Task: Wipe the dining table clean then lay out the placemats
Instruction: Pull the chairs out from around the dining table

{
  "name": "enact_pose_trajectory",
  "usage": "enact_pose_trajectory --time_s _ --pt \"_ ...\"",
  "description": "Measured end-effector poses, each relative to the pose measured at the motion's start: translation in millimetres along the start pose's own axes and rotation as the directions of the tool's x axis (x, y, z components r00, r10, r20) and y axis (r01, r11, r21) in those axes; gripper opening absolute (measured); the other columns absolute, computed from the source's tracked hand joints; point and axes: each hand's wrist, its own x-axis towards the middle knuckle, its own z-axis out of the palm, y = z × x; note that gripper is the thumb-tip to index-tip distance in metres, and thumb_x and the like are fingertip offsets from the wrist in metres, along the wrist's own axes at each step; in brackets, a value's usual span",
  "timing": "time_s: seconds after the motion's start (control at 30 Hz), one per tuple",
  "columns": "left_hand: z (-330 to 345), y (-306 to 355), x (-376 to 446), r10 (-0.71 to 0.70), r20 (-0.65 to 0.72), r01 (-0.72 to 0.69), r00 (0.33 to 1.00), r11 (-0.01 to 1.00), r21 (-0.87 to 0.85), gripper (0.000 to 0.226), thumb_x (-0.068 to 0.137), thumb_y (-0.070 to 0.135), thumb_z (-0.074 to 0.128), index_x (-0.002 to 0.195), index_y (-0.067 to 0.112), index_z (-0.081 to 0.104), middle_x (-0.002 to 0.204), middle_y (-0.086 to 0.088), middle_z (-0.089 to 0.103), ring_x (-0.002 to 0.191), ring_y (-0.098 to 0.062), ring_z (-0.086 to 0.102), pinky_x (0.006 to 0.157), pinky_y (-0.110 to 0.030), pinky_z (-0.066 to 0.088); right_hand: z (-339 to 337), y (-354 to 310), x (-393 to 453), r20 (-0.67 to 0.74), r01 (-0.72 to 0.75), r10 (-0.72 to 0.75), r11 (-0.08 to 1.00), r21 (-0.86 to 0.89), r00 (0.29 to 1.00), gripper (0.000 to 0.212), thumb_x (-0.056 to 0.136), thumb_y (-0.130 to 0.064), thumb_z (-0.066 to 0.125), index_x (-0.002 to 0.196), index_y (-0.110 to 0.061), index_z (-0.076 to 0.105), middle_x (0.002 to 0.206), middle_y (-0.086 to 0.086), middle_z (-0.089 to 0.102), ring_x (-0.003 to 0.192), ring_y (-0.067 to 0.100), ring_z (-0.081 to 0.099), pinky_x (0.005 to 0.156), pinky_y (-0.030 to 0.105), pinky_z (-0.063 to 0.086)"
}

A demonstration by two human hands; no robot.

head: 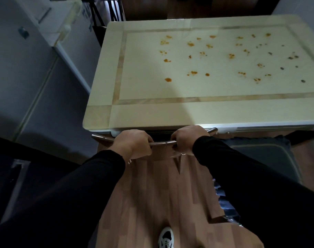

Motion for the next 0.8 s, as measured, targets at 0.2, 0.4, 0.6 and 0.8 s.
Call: enact_pose_trajectory --time_s 0.2,0.4,0.6,0.8 --pt "-9 -6 12 0.006 -0.017 -0.006 1.000 1.000 -0.007 0.046 0.064 0.040 0.057 0.106 0.054 0.067 0.096 0.017 0.068 0.085 -0.014 0.061 0.071 -0.028 0.050 -8 0 9 0.002 -0.036 0.036 0.999 -0.015 0.999 0.020 0.083 -0.043 0.057 0.098 -0.034 0.067 0.092 -0.010 0.069 0.091 0.020 0.065 0.072 0.031 0.049" --pt "-12 -6 10 -0.004 -0.001 0.004 1.000 1.000 0.008 0.047 0.067 0.041 0.059 0.111 0.054 0.065 0.100 0.017 0.068 0.087 -0.013 0.060 0.071 -0.028 0.049 -2 -3 9 -0.083 -0.059 0.053 0.996 -0.062 0.995 0.031 0.084 -0.054 0.062 0.105 -0.031 0.065 0.106 -0.006 0.069 0.106 0.021 0.060 0.076 0.033 0.044" --pt "-9 -4 4 -0.003 -0.045 0.007 0.999 0.996 0.088 0.040 0.071 0.040 0.057 0.109 0.041 0.069 0.103 0.010 0.070 0.096 -0.017 0.061 0.091 -0.035 0.048 4 -5 -7 -0.160 -0.120 0.114 0.992 -0.025 0.980 0.066 0.077 -0.059 0.067 0.132 -0.025 0.049 0.133 0.000 0.057 0.126 0.025 0.047 0.100 0.041 0.040" --pt "-3 8 4 -0.187 -0.014 0.178 0.982 0.910 0.375 0.063 0.083 0.035 0.046 0.143 0.018 0.051 0.157 -0.007 0.038 0.151 -0.032 0.017 0.116 -0.063 -0.002 1 5 -61 -0.114 -0.170 0.177 0.983 0.074 0.978 0.103 0.086 -0.061 0.061 0.158 -0.019 0.001 0.166 0.002 0.010 0.153 0.025 0.003 0.122 0.051 0.007"
